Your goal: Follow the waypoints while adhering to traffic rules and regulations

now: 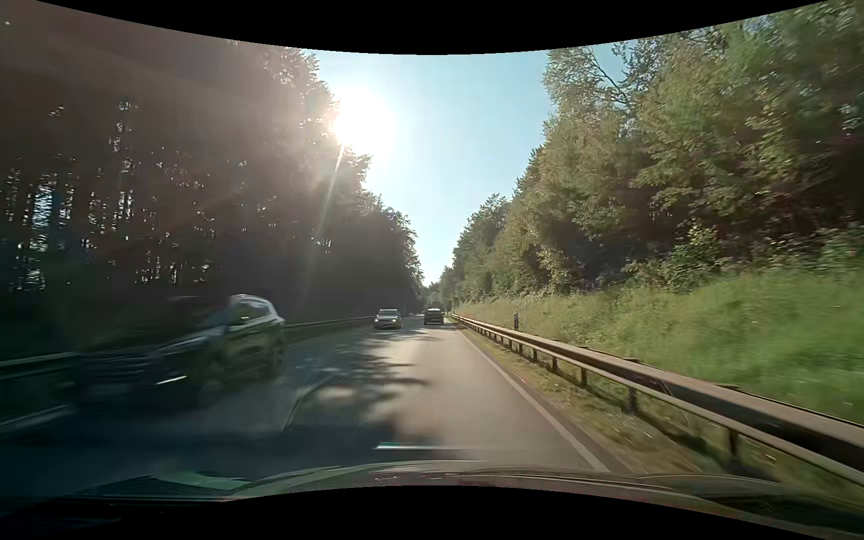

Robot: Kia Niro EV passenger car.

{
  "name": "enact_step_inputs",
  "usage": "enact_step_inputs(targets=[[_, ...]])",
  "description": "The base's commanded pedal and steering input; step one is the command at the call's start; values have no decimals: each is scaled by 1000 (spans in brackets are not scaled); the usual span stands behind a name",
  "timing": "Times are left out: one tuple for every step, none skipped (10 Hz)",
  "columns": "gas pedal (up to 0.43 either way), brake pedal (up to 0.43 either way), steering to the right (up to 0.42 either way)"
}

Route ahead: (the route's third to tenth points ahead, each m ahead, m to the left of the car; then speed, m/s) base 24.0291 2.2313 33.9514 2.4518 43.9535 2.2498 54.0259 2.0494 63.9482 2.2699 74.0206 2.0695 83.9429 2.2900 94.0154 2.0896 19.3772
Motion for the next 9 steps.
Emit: enact_step_inputs(targets=[[280,0,-2],[280,0,-2],[280,0,-2],[280,0,-2],[280,0,-2],[287,0,-2],[287,0,-2],[287,0,-2],[287,0,-2]])
